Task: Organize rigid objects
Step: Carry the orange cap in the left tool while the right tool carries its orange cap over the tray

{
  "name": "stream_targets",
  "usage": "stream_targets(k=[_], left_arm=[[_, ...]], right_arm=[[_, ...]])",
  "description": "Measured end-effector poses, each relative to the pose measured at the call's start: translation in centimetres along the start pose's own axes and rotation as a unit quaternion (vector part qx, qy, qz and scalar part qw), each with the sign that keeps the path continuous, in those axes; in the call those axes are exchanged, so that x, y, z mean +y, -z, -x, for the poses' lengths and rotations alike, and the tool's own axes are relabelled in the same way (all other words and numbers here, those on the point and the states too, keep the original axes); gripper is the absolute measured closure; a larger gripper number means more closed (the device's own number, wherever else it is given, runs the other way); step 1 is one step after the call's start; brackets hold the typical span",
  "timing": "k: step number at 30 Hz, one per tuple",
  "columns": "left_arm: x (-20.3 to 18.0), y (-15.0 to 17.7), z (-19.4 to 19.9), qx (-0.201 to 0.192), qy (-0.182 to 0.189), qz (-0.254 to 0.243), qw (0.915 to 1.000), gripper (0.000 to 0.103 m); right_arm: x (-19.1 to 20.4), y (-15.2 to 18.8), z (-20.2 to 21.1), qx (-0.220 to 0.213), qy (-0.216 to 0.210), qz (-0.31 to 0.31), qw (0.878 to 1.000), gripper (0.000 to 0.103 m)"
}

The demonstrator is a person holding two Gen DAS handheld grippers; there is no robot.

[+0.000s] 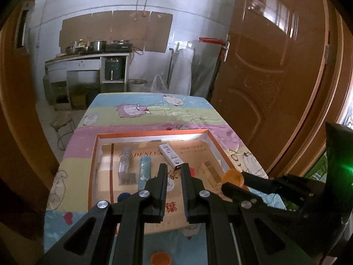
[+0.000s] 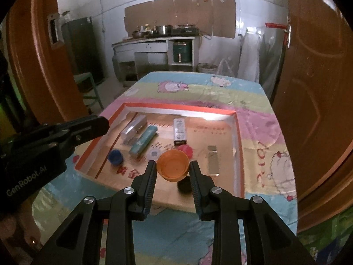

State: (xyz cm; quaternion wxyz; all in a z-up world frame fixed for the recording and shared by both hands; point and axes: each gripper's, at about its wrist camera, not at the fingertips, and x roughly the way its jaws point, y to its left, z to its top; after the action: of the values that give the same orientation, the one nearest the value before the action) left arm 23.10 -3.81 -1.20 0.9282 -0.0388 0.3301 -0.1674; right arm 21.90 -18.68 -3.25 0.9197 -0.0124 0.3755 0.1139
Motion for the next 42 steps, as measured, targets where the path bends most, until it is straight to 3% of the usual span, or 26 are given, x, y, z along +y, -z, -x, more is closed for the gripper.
stream_targets(k=[20,42], left_arm=[[2.0,-3.2,-6.5,0.047,0.022,0.038,0.9979,0.09],[2.4,-1.5,-14.0,0.107,0.001,0.037,0.9935,0.09]], right_arm=[[-4.7,-4.3,-4.6,0.015,0.007,-0.013,1.0,0.072],[-7.6,-4.7,-12.4,0.069,0.011,-0.029,0.997,0.072]])
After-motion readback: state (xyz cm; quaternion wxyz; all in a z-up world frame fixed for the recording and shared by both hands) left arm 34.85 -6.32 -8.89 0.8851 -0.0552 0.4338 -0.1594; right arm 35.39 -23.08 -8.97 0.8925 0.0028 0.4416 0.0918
